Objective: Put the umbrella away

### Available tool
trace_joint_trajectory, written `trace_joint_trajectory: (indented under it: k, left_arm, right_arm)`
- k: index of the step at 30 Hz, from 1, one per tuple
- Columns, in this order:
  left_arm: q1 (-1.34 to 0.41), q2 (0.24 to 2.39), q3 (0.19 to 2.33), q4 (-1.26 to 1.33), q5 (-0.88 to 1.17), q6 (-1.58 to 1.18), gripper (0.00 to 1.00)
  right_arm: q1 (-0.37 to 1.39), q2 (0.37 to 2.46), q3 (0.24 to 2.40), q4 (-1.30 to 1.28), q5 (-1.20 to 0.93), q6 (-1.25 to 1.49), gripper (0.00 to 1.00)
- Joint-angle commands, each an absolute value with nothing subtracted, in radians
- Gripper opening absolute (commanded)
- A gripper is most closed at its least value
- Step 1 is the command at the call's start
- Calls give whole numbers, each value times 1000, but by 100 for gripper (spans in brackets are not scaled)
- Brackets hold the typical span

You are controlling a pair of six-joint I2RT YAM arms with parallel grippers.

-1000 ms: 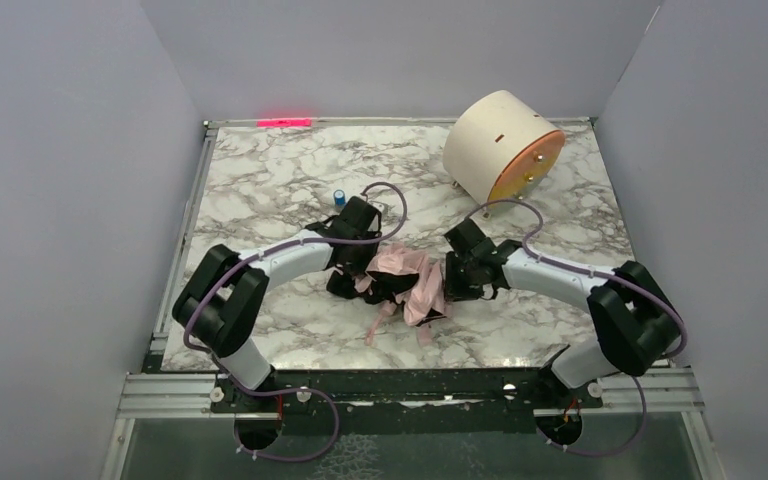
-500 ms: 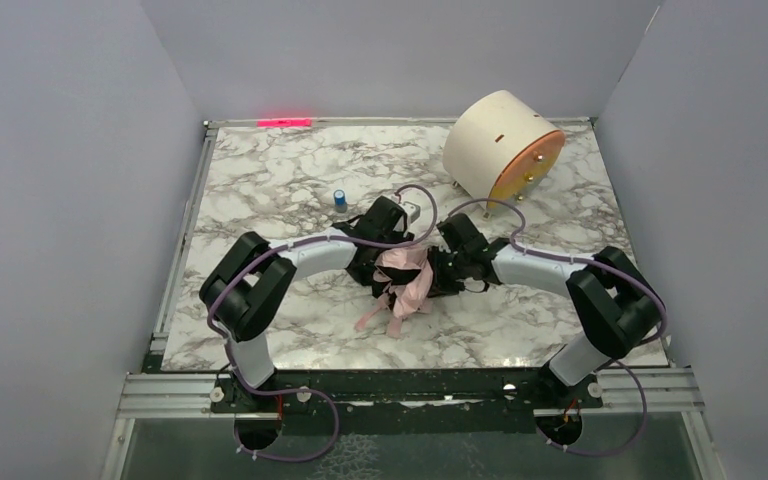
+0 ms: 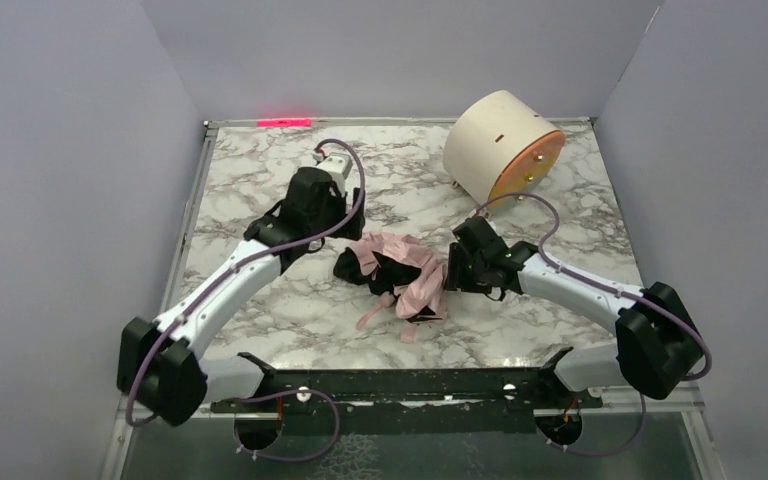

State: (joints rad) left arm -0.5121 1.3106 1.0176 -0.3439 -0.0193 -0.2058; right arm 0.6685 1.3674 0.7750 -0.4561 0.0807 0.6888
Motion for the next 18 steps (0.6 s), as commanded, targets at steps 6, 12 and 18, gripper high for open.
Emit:
trace_joint_trajectory:
  k: [6, 12, 18]
  left_arm:
    - [-531, 897, 853, -493, 103, -249, 98]
    - [-745, 864, 835, -496, 94, -295, 99]
    - [-956, 972, 823, -489, -7, -277, 99]
  right_arm:
    - [657, 1323, 872, -628, 288, 674, 62]
    - [641, 1367, 885, -570, 162, 654, 71]
    - [640, 1393, 863, -512, 64, 671, 71]
